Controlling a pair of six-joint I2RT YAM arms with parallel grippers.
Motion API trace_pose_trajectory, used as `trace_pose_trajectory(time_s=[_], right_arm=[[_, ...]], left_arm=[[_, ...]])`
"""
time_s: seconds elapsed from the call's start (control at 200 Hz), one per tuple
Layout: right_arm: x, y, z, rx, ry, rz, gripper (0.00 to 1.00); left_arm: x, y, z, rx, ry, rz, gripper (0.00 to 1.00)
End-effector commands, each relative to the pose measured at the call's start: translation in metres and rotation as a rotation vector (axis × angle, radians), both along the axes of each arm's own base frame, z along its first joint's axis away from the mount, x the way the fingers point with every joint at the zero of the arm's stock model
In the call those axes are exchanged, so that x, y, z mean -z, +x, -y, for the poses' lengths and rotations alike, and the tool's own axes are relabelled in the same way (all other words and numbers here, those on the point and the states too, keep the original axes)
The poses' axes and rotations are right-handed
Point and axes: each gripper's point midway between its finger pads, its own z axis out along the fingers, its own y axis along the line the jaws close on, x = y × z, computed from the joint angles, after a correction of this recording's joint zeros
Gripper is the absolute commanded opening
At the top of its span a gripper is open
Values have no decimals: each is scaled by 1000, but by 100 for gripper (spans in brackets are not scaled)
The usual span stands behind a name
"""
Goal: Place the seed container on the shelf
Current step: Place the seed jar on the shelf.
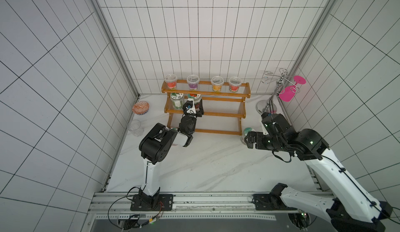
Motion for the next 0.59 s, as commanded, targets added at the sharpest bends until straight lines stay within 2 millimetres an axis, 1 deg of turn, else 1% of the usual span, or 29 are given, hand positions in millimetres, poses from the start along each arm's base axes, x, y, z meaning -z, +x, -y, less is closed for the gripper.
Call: trace_pose_trajectory(time_s=[0.0,0.28,0.59], right_arm=[[5,1,1,0,-7,-9,100],[7,1,1,-1,6,-14,100],[8,-1,-1,-4,20,-19,100]], left_arm=[[35,8,3,4,52,-98,75],[35,2,-1,-4,61,-104,88],[31,-11,-8,-25,54,-104,95]])
